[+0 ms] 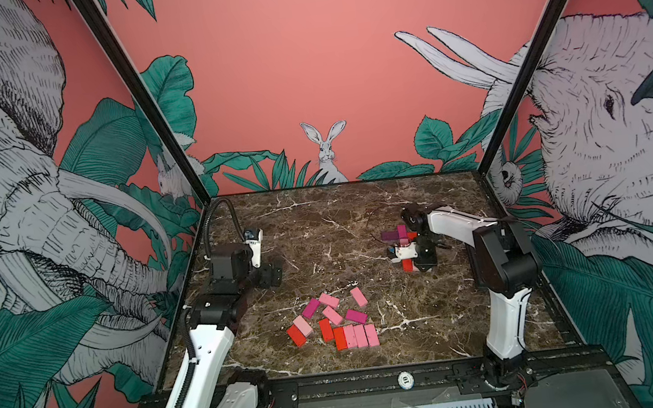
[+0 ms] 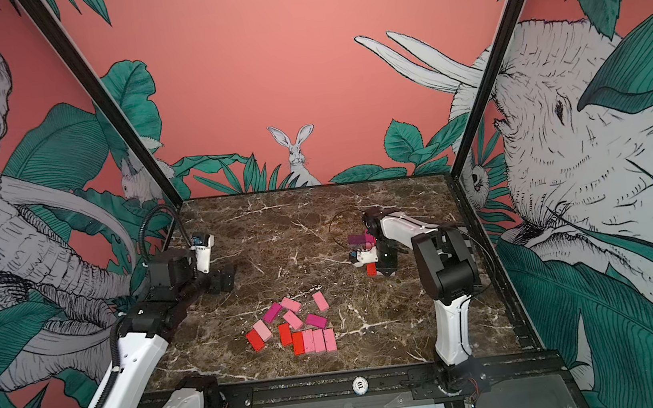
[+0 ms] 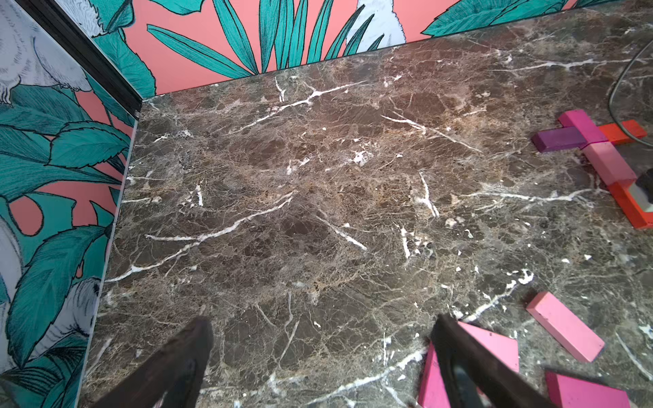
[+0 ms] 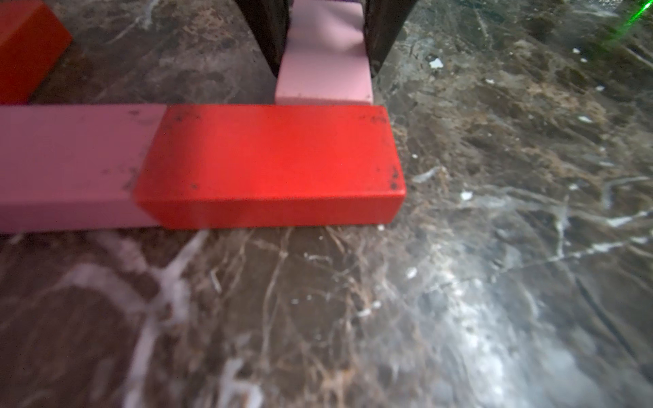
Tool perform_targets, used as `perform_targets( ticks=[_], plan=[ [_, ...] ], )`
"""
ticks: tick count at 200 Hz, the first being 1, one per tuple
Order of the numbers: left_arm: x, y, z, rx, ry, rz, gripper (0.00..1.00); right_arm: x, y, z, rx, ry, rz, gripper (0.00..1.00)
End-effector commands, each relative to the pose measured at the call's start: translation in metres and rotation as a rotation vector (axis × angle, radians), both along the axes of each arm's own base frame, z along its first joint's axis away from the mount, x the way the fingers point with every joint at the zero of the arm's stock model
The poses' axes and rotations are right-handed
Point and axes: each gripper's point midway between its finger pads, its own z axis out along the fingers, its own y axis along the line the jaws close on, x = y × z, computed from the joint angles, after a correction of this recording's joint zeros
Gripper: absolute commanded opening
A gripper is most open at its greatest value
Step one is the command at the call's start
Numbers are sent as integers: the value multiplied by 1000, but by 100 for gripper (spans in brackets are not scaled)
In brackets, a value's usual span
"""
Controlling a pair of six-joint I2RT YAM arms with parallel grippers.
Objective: Assemble the letter t with building blocks
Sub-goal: Assemble the building block at the center of the board.
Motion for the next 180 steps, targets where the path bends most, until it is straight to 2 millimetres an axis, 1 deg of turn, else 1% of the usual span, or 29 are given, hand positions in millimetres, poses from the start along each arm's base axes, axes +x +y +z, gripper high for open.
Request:
perform_targets(
  ticks=[1, 75, 128, 173, 180],
  plan=[
    [-3, 1, -2, 5, 1, -1, 99, -11, 2, 0, -1, 27, 22, 21],
    [-3, 2, -2, 5, 0, 3, 99, -10, 1, -1, -8, 19, 27, 22],
    [-3, 4, -2, 13, -1, 15, 99, -8, -2, -1, -25, 8, 21, 28],
    [-3, 5, -3, 15, 3, 18, 99, -8, -3, -2, -30, 13, 20, 31],
    [-3, 5, -2, 16, 2, 18, 99, -8, -3, -2, -31, 13, 21, 32]
  ],
)
